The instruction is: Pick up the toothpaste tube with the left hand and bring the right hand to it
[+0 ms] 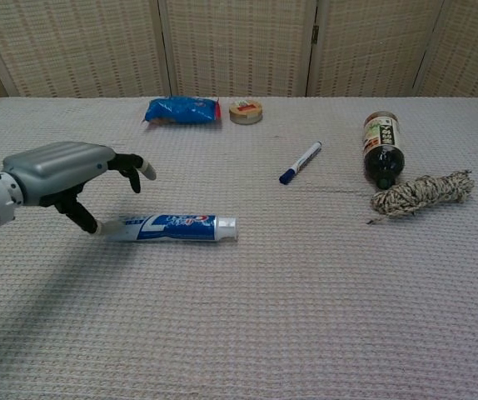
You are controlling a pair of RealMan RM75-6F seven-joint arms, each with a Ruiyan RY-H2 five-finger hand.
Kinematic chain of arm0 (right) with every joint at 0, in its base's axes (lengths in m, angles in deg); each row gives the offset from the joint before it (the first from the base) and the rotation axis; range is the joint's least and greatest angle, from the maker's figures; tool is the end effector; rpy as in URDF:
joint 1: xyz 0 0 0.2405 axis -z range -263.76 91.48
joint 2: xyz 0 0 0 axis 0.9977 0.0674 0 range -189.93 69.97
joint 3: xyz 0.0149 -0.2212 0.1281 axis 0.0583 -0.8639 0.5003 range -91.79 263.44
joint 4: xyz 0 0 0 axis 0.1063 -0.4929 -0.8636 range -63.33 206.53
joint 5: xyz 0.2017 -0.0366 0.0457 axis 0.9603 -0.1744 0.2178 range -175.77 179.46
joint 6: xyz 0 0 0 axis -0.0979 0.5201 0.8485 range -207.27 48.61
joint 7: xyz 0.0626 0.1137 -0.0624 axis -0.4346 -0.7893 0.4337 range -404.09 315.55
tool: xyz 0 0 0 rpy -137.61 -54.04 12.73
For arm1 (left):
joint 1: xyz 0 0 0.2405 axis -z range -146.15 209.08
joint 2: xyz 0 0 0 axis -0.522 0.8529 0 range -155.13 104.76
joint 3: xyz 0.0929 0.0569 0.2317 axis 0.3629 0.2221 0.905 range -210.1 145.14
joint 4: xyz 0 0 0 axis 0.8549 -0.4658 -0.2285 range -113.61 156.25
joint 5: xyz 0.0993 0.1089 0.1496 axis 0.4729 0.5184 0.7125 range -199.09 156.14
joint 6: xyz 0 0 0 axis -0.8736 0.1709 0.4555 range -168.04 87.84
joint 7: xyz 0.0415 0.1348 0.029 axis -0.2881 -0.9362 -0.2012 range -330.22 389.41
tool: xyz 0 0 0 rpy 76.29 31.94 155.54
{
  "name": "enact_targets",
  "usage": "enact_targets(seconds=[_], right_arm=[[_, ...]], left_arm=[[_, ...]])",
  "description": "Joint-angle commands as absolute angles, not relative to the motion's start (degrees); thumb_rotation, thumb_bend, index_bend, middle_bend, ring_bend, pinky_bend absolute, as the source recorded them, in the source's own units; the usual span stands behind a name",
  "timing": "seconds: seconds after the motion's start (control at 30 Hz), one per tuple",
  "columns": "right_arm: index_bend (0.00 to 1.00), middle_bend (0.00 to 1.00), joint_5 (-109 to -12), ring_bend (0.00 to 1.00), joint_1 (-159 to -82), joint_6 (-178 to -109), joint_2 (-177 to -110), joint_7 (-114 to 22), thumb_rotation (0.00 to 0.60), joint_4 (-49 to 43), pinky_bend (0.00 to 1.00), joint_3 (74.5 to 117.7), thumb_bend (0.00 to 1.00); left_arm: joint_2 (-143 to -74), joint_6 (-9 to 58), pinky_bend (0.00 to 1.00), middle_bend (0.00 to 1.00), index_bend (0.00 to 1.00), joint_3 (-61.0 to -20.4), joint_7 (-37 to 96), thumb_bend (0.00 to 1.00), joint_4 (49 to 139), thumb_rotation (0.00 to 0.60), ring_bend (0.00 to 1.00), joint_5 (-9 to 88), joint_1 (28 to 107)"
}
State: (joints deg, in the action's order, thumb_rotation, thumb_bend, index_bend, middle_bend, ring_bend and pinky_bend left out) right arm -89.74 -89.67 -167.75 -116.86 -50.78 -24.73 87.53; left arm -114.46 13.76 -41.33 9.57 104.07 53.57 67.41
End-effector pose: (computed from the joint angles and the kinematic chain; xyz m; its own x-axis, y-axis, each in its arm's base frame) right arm -0.2950 -0.1687 0.1912 0.3468 0.0201 0.9377 -0.9336 -0.0888 0.3472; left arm -0.1730 0.3175 -0.0235 0.5327 0.2365 0.8126 0.8018 -0.4483 -0.3952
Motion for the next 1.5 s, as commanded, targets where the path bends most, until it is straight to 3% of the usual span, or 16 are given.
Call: enact_targets(seconds=[0.03, 0.2, 0.47, 1.1, 1.5], right_arm=[[0.0, 0.0, -89.54, 0.0, -89.77, -167.51, -116.92, -50.69, 0.6, -24.7, 0.0, 87.63, 0.45], [0.0, 0.0, -89.45, 0.0, -89.87, -167.19, -116.92, -50.49, 0.6, -24.78, 0.0, 87.69, 0.45], [0.0, 0.0, -89.06, 0.0, -89.83, -166.89, -117.01, -50.63, 0.6, -24.58, 0.0, 87.78, 0.45], [0.0, 0.0, -88.83, 0.0, -89.81, -166.47, -117.13, -50.84, 0.6, -24.24, 0.0, 87.85, 0.45], [0.0, 0.0, -88.83, 0.0, -89.51, -166.75, -116.99, -50.96, 0.6, -24.19, 0.0, 87.84, 0.45]], left_arm=[[-117.97, 12.63, 0.14, 0.33, 0.22, -41.26, 8.39, 0.35, 100.6, 0.6, 0.23, 52.1, 69.11], [-121.66, 12.57, 0.15, 0.32, 0.23, -41.08, 6.63, 0.35, 97.01, 0.6, 0.22, 50.84, 70.24], [-125.09, 15.17, 0.17, 0.38, 0.39, -40.46, 3.42, 0.35, 93.6, 0.6, 0.29, 50.45, 70.5], [-126.43, 14.7, 0.19, 0.44, 0.42, -41.73, 6.12, 0.35, 93.4, 0.6, 0.36, 48.24, 71.57], [-127.52, 14.45, 0.23, 0.57, 0.55, -41.17, 6.02, 0.35, 90.68, 0.6, 0.46, 47.43, 71.96]])
